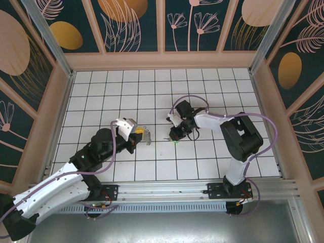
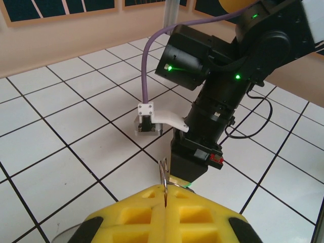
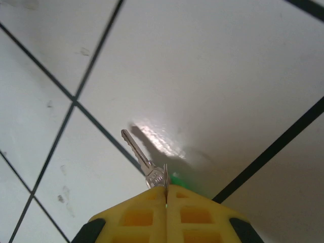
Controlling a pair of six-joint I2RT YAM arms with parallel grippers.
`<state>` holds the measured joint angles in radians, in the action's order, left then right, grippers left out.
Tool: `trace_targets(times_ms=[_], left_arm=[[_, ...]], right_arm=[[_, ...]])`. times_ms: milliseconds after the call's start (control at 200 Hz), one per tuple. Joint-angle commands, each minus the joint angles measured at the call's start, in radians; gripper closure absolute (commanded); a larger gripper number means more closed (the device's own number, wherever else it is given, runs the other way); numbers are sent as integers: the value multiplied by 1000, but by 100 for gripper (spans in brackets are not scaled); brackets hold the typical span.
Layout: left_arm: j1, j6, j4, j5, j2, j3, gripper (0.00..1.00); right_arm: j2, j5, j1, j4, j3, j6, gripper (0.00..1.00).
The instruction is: Put the keys on the keyring
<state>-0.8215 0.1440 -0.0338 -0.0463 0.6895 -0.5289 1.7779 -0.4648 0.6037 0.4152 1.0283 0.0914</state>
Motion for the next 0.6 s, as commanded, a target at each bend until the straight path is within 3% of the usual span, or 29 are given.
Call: trace_targets(times_ms=[0, 345, 596], left_arm=[[-6, -9, 18, -13, -7, -21, 100], [-7, -78, 34, -173, 19, -67, 100], [-6, -197, 46, -359, 26, -112, 100]], right_arm=[[-142, -45, 14, -93, -43, 55, 100], [-612, -199, 80, -458, -289, 189, 100], [-814, -283, 88, -625, -382, 185, 100]])
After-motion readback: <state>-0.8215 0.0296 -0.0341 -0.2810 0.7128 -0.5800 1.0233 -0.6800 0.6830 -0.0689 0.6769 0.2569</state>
